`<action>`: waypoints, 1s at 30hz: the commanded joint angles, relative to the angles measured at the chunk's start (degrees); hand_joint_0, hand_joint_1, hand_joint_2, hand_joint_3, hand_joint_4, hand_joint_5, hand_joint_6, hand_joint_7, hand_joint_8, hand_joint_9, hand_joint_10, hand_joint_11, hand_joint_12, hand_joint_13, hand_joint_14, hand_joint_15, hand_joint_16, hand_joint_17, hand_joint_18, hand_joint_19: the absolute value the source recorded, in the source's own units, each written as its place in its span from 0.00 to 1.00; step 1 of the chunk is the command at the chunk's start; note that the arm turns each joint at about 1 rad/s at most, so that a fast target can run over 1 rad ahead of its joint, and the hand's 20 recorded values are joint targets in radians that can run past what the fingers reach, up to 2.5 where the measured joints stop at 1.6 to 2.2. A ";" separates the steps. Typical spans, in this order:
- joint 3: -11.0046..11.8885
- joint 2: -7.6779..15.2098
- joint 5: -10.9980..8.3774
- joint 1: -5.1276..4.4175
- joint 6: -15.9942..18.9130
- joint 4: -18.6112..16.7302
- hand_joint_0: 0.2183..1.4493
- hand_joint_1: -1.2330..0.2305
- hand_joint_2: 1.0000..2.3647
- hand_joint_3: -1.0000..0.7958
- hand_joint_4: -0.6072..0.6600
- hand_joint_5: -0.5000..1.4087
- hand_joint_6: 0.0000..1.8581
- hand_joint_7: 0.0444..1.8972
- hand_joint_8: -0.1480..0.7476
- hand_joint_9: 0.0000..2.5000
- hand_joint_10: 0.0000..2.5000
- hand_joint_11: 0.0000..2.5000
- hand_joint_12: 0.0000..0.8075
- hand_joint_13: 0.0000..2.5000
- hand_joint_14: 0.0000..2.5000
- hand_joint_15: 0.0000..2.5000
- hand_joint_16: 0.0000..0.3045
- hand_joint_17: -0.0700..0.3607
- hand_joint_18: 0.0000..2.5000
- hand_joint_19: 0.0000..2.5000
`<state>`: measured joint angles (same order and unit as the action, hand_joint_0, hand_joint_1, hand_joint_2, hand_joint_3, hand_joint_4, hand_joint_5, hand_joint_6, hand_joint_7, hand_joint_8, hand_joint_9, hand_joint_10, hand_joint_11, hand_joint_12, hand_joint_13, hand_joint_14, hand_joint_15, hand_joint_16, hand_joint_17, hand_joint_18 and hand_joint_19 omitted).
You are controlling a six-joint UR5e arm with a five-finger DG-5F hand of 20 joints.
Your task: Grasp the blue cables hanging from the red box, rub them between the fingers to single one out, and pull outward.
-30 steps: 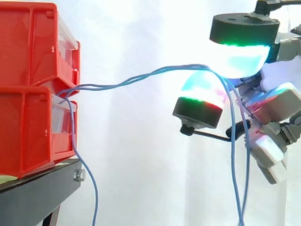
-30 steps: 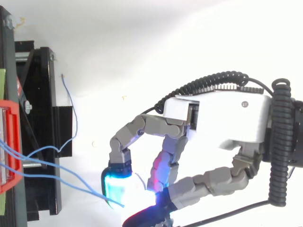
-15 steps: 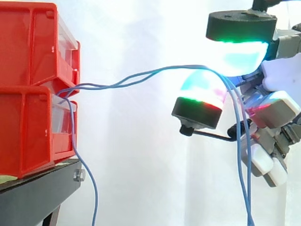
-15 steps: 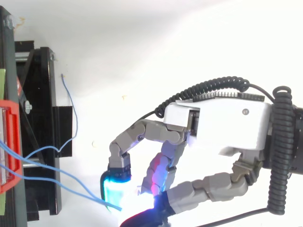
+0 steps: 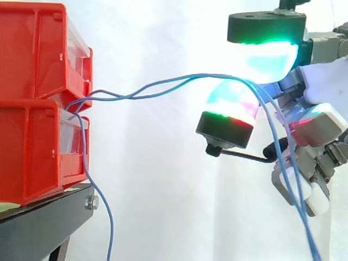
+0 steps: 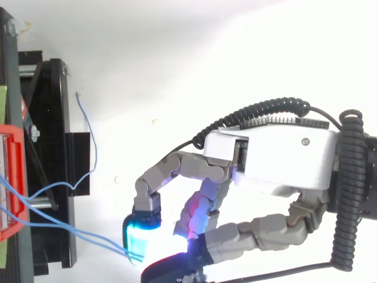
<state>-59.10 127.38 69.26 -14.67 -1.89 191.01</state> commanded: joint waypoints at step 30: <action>0.03 0.06 0.00 0.00 9.36 -0.02 0.18 0.50 0.00 0.28 0.56 0.21 0.45 0.56 0.65 0.53 0.01 0.28 0.57 0.38 0.01 0.16 0.21 0.49 0.37 0.15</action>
<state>-59.07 127.42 69.26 -14.67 7.46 190.99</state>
